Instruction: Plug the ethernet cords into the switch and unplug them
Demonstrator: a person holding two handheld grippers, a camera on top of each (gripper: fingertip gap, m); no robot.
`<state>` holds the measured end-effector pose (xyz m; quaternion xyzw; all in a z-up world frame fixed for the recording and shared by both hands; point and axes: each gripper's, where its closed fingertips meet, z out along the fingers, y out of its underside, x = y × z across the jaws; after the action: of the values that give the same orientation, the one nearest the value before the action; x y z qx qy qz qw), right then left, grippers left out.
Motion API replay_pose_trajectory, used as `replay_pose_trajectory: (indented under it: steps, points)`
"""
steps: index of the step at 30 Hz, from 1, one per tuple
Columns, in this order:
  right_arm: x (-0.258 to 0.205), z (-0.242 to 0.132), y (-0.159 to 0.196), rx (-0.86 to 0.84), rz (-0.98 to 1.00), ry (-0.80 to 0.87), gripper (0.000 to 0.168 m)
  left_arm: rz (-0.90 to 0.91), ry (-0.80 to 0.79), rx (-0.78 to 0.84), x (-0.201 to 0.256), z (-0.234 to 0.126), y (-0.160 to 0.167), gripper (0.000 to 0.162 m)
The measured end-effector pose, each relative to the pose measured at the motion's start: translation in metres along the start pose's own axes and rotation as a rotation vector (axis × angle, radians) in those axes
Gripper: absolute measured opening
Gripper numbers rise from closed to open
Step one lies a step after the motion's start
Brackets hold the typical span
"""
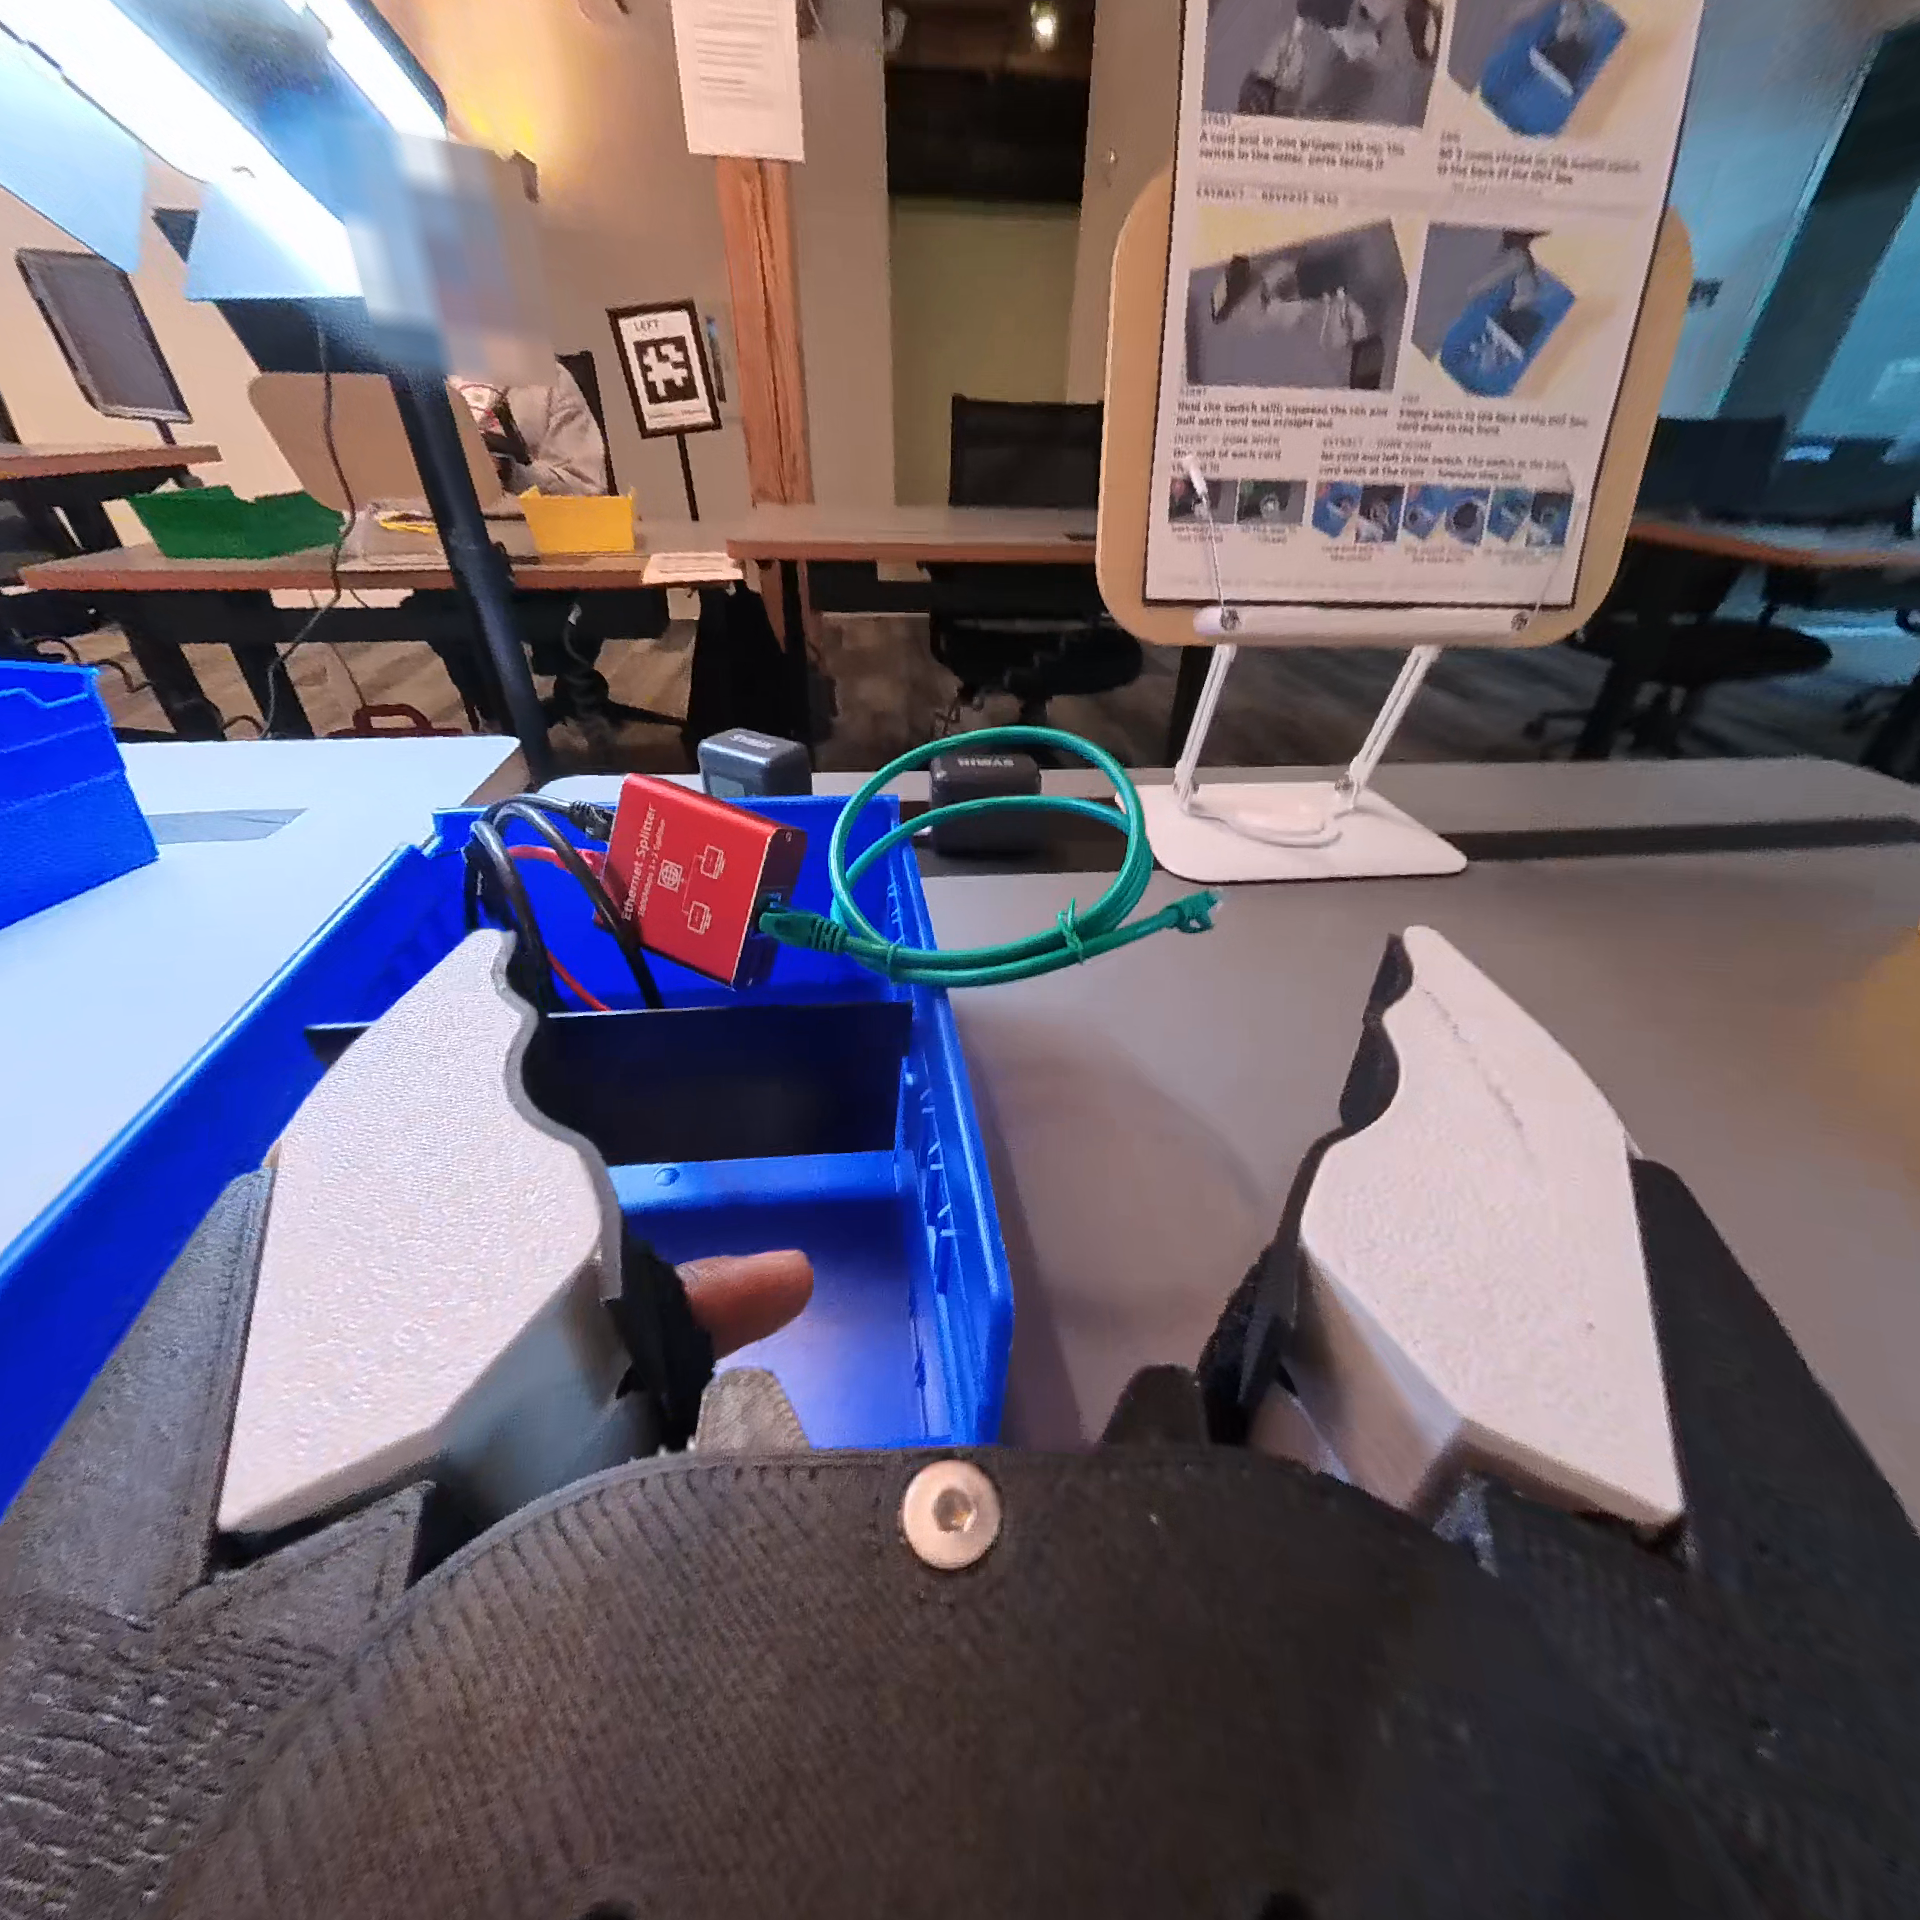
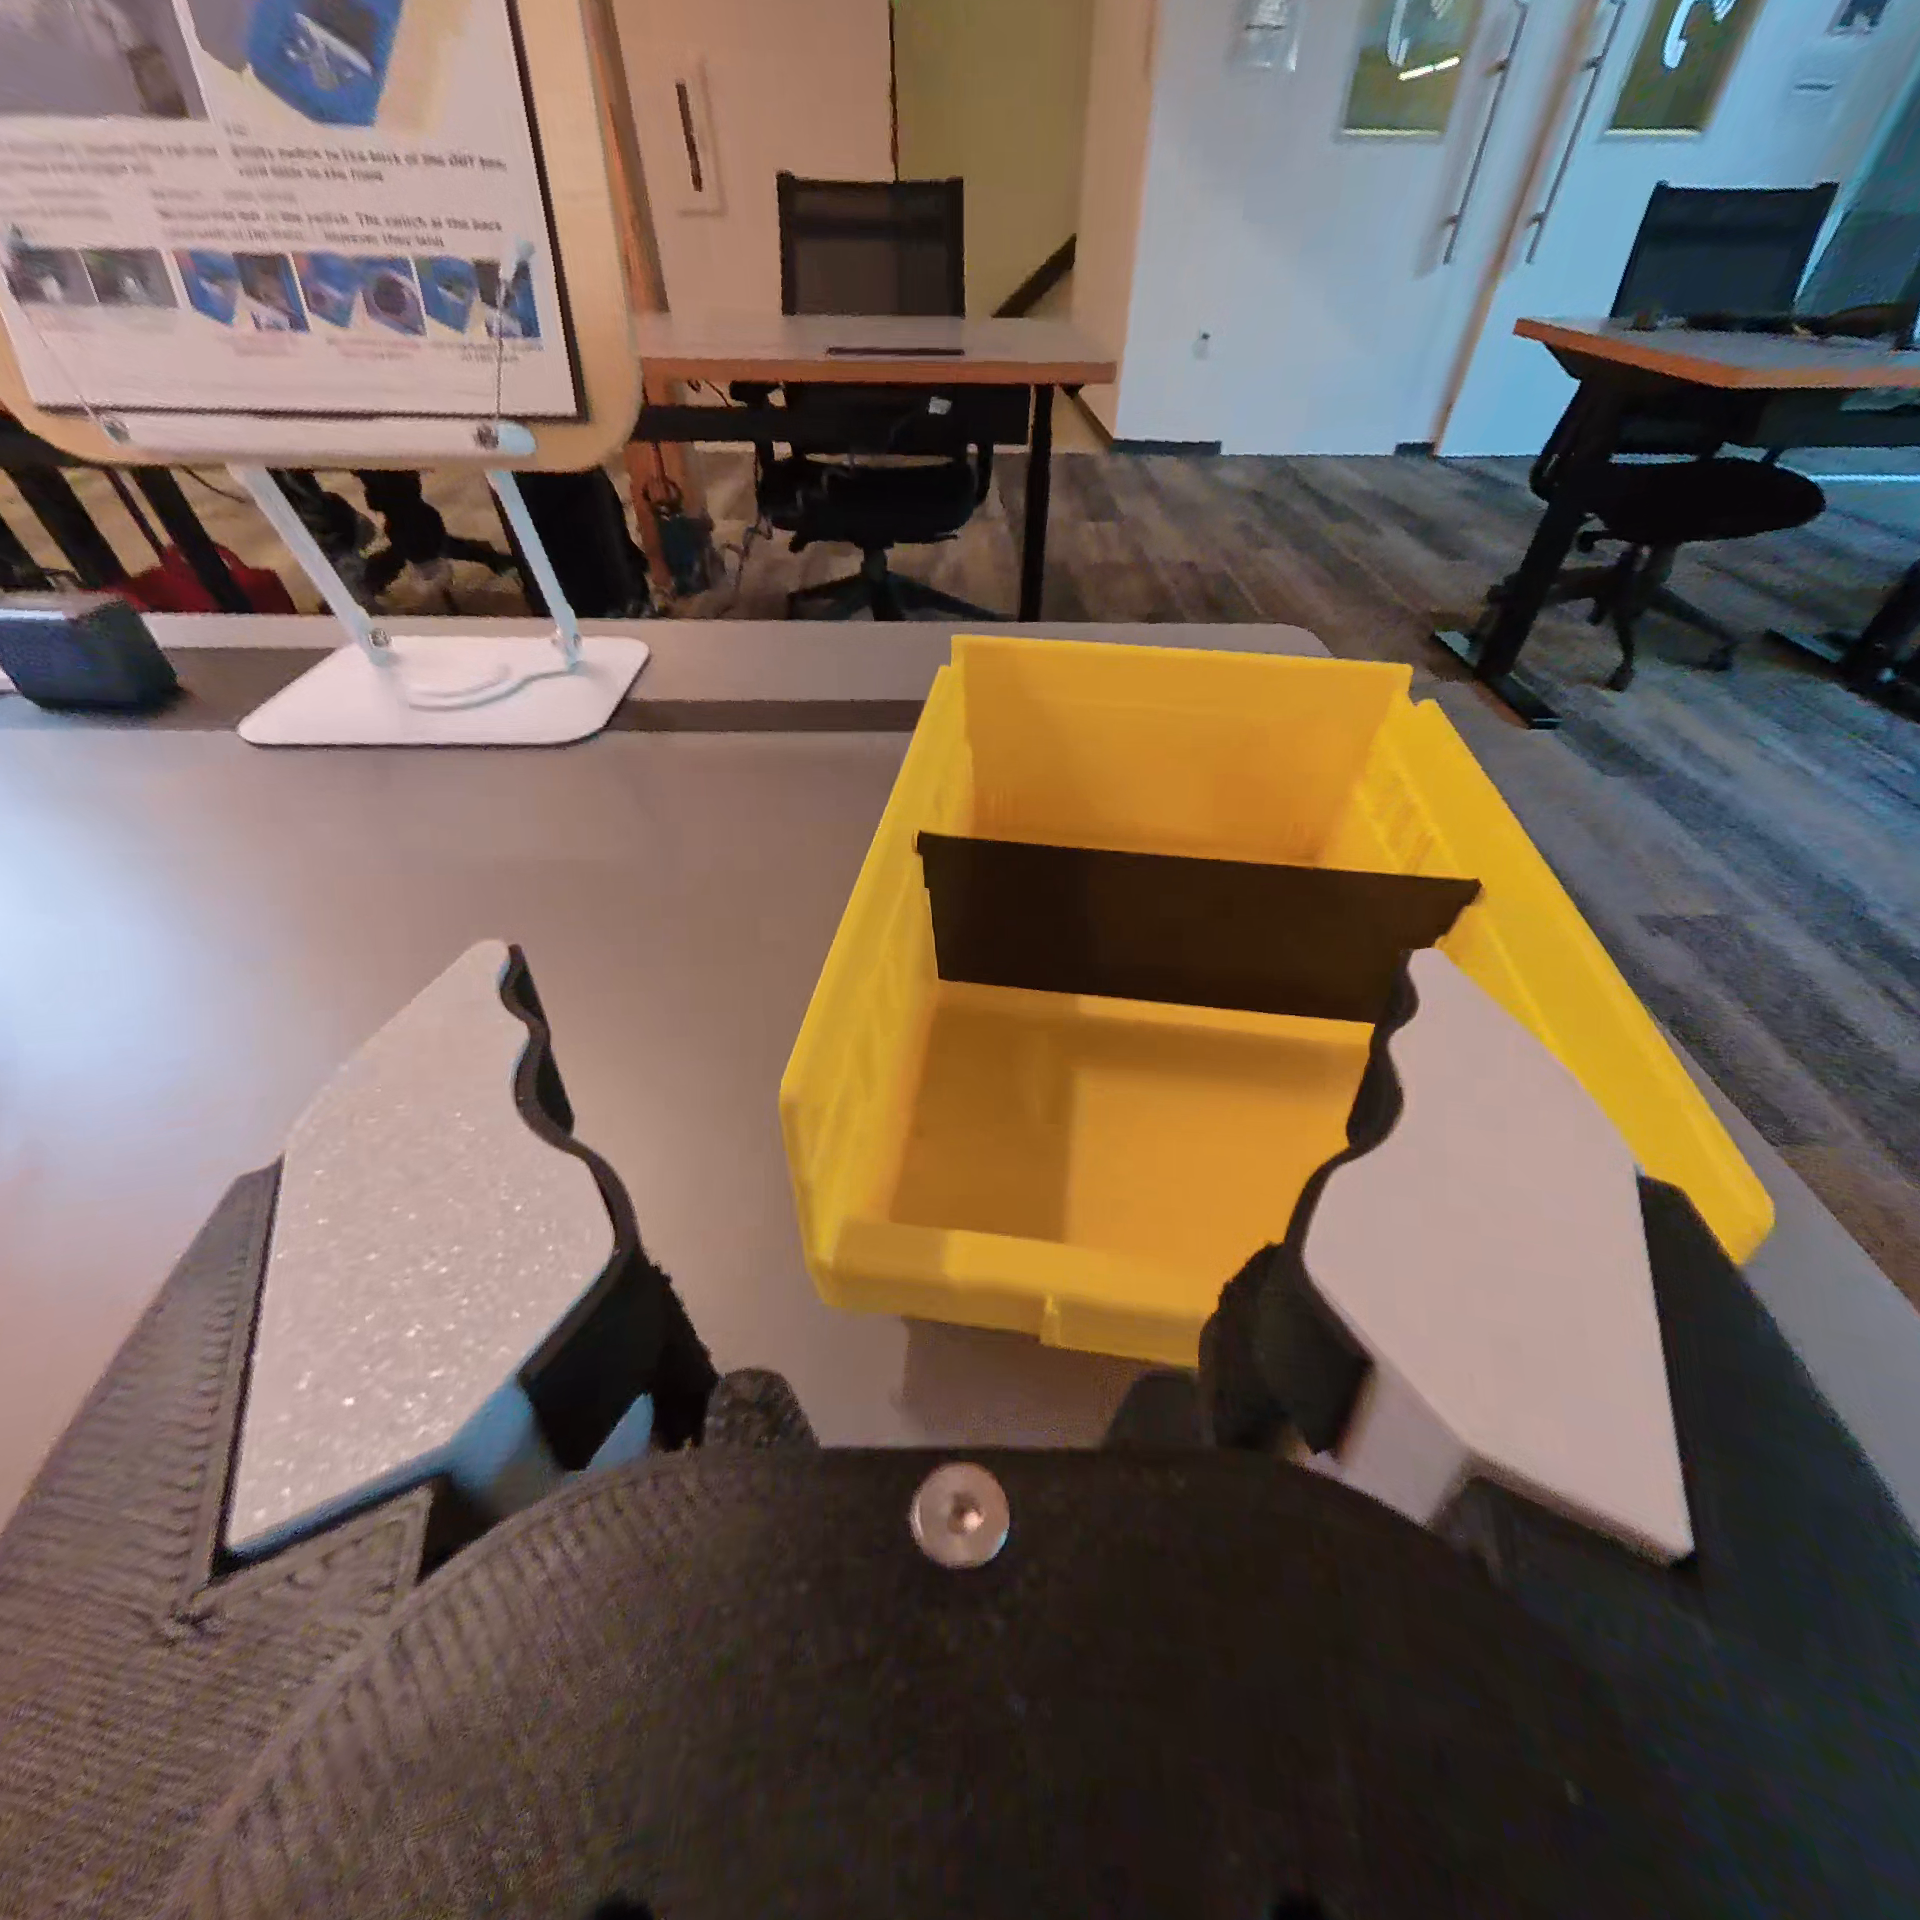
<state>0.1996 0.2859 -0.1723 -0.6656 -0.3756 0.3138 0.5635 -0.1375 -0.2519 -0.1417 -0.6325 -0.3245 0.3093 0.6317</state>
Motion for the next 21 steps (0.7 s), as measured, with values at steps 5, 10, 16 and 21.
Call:
replay_pose_trajectory:
  steps: [5, 10, 16, 21]
  points:
    - [-0.003, -0.009, -0.001, 0.010, -0.010, 0.011, 0.146, -0.041, -0.028, -0.021, -0.011, 0.010, -0.001, 0.133]
    - [-0.005, -0.011, 0.000, 0.005, -0.030, 0.006, 0.145, 0.014, 0.154, -0.165, -0.018, 0.036, 0.000, 0.120]
    - [-0.007, -0.009, 0.008, -0.010, -0.048, 0.004, 0.144, 0.183, 0.226, -0.402, -0.060, 0.083, 0.018, 0.117]
    - [-0.009, -0.005, 0.012, -0.024, -0.057, -0.011, 0.141, 0.196, 0.290, -0.445, -0.077, 0.119, 0.035, 0.109]
